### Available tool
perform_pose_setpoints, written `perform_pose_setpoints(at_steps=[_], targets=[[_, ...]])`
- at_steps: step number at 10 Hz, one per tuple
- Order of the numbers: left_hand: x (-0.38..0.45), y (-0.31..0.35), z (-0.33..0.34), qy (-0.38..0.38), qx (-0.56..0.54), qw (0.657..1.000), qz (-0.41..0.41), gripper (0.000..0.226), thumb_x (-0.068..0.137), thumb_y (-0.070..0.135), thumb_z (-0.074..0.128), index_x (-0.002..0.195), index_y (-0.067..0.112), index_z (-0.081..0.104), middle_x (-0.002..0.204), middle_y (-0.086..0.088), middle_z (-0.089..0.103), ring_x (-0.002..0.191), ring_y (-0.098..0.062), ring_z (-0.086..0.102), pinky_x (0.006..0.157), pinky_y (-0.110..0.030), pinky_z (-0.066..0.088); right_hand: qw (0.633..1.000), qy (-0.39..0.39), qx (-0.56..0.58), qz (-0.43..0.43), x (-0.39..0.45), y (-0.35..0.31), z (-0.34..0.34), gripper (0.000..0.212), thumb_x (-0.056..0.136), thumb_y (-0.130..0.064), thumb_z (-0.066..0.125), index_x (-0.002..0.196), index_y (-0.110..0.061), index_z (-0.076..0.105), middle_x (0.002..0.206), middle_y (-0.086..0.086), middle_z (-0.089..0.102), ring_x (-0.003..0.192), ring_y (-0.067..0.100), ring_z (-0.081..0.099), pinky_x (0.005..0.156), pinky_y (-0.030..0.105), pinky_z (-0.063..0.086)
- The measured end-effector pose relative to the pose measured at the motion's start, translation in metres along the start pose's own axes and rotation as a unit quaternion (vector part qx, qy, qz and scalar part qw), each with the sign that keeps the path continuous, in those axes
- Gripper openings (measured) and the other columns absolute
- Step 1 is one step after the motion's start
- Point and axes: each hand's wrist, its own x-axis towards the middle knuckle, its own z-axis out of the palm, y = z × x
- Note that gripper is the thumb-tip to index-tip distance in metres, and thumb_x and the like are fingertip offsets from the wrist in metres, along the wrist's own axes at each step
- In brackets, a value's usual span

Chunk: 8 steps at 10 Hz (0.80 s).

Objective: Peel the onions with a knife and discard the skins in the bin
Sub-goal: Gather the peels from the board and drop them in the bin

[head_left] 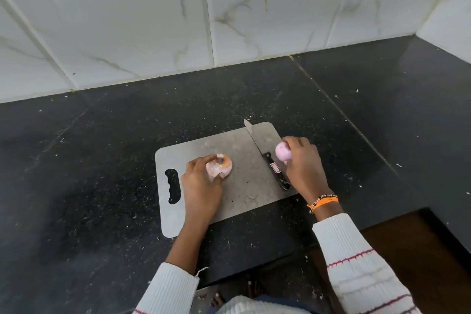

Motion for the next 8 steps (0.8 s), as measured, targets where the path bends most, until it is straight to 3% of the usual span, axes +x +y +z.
perform_pose_setpoints(at_steps=[1,3,5,8], targets=[[-0.003,0.000,-0.002,0.007,0.005,1.000,0.002,0.044,0.078,0.003,0.066,0.117,0.022,0.060,0.123,-0.003,0.050,0.110,-0.023,0.050,0.098,-0.045,0.042,0.999,0.023,0.031,-0.027,0.001,-0.012,0.000,0.050,0.083,0.002,0.054,0.130,-0.013,0.047,0.129,0.011,0.049,0.113,0.029,0.045,0.090,0.033,0.039],[-0.007,0.000,-0.009,0.018,0.026,0.999,0.026,0.043,0.078,0.000,0.065,0.116,0.020,0.062,0.120,-0.004,0.056,0.110,-0.023,0.053,0.097,-0.044,0.041,0.991,-0.050,0.051,-0.115,-0.004,-0.052,0.026,0.050,0.086,-0.001,0.052,0.132,-0.018,0.045,0.129,0.006,0.048,0.113,0.024,0.044,0.089,0.031,0.039],[-0.013,0.000,-0.011,0.006,0.052,0.998,0.020,0.045,0.079,0.000,0.064,0.121,0.016,0.060,0.124,-0.009,0.057,0.113,-0.026,0.054,0.100,-0.031,0.036,0.993,-0.065,0.005,-0.103,-0.004,-0.055,0.039,0.053,0.088,-0.003,0.050,0.136,-0.020,0.040,0.133,0.006,0.045,0.117,0.022,0.042,0.089,0.030,0.042],[-0.012,-0.001,-0.011,0.014,0.059,0.998,0.007,0.041,0.081,0.005,0.064,0.119,0.019,0.059,0.124,-0.005,0.056,0.111,-0.026,0.051,0.098,-0.030,0.034,0.990,-0.079,0.036,-0.113,0.002,-0.047,0.034,0.054,0.089,-0.007,0.053,0.139,-0.020,0.039,0.137,0.004,0.045,0.122,0.022,0.039,0.096,0.032,0.039]])
